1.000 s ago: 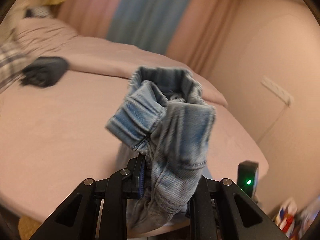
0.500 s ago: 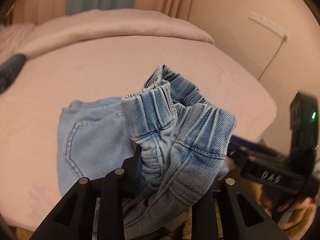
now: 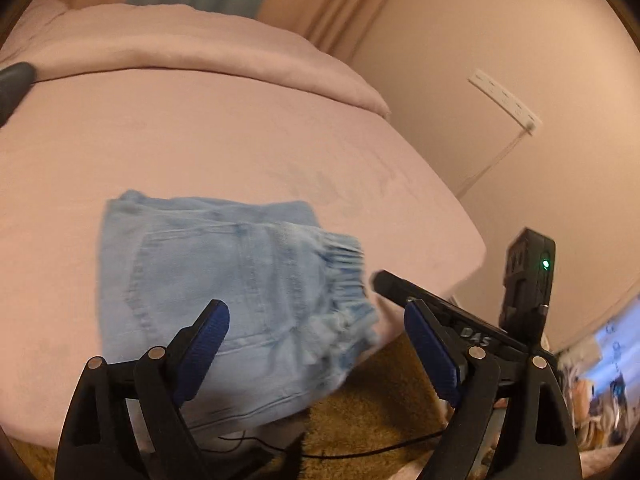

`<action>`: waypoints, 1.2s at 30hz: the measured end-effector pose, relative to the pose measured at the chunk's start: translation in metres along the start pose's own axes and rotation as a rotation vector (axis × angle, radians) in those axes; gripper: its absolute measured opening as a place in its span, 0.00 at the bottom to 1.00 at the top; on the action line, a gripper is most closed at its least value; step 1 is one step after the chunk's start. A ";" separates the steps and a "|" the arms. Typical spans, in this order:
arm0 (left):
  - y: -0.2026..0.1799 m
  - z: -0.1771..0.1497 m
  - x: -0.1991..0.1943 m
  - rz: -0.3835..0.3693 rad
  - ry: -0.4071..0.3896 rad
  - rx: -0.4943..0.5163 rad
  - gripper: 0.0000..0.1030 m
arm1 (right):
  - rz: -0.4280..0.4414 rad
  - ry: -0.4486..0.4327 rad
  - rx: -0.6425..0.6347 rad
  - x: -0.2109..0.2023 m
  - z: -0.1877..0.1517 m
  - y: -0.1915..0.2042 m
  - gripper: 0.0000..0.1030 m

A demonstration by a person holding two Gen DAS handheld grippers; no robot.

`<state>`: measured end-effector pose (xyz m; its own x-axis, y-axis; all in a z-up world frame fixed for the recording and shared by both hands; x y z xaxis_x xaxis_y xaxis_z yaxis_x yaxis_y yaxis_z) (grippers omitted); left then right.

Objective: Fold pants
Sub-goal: 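Fold the cuffs over onto the pants with the left tool and release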

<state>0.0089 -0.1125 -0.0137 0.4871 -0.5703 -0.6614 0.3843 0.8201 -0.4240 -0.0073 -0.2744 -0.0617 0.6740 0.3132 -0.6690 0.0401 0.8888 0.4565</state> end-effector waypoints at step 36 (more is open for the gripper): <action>0.106 -0.042 0.021 0.310 0.094 -0.236 0.74 | -0.076 0.074 -0.091 0.061 0.011 0.029 0.43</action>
<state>0.0269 -0.0356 -0.0988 0.4733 -0.2963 -0.8295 0.0346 0.9472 -0.3187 0.0432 -0.2330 -0.0822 0.6155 0.2650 -0.7423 0.0194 0.9364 0.3504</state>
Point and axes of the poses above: each gripper's, at about its wrist camera, not at the fingertips, and x roughly the way its jaws point, y to its left, z to its top, the point moved 2 cm from there along x, roughly the way its jaws point, and after that the axes turned 1 degree about x, right-handed, at the moved point
